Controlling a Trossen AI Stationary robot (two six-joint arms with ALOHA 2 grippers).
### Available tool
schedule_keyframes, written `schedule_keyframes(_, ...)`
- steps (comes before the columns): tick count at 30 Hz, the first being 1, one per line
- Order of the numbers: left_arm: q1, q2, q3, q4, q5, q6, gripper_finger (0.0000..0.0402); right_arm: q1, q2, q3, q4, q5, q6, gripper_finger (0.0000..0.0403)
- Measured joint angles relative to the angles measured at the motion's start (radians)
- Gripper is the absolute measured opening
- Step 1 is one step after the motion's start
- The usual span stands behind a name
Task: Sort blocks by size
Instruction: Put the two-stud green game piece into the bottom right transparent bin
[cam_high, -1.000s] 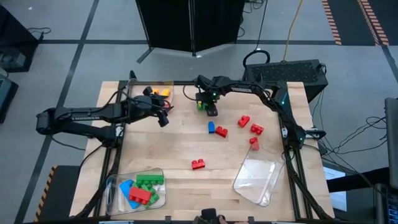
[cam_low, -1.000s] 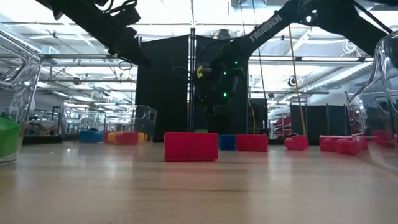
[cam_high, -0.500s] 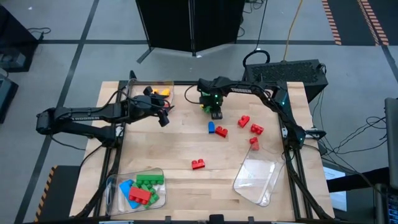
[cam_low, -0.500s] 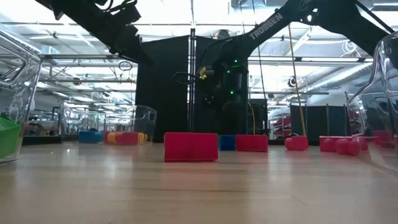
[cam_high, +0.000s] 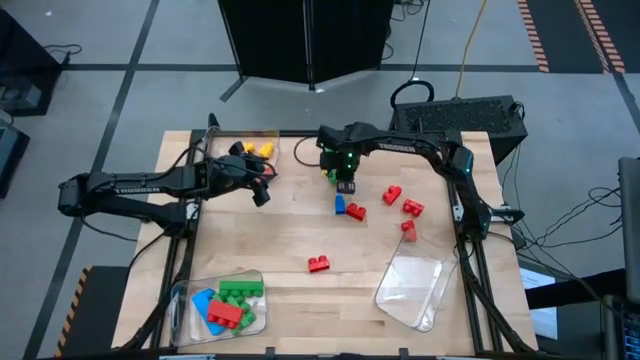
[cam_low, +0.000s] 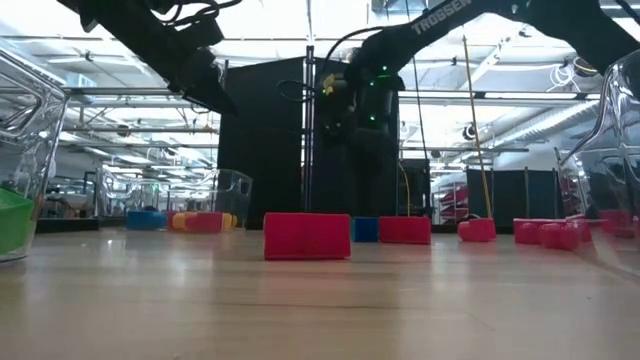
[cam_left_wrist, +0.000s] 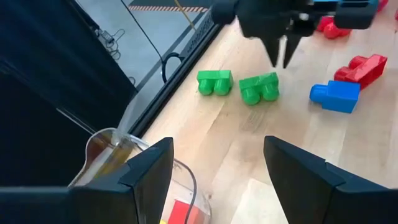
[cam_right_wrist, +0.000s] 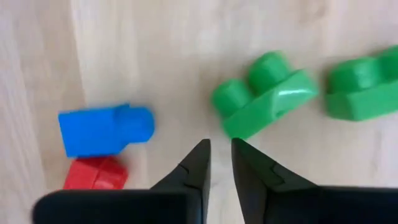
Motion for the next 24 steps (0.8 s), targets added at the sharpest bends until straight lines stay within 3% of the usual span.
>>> schedule_keyframes(8,0.000,0.000,0.000,-0.004,0.000,-0.008,0.0251,-0.023,0.003,0.000,0.072,0.000,0.372,0.0137)
schedule_keyframes(15,0.000,0.000,0.000,0.004,0.000,-0.008,0.0251,-0.019,0.041,0.000,0.128,-0.001,0.449,0.0208)
schedule_keyframes(24,0.000,0.000,0.001,0.017,0.000,-0.008,0.0251,-0.025,0.086,0.000,0.143,0.037,0.438,0.0201)
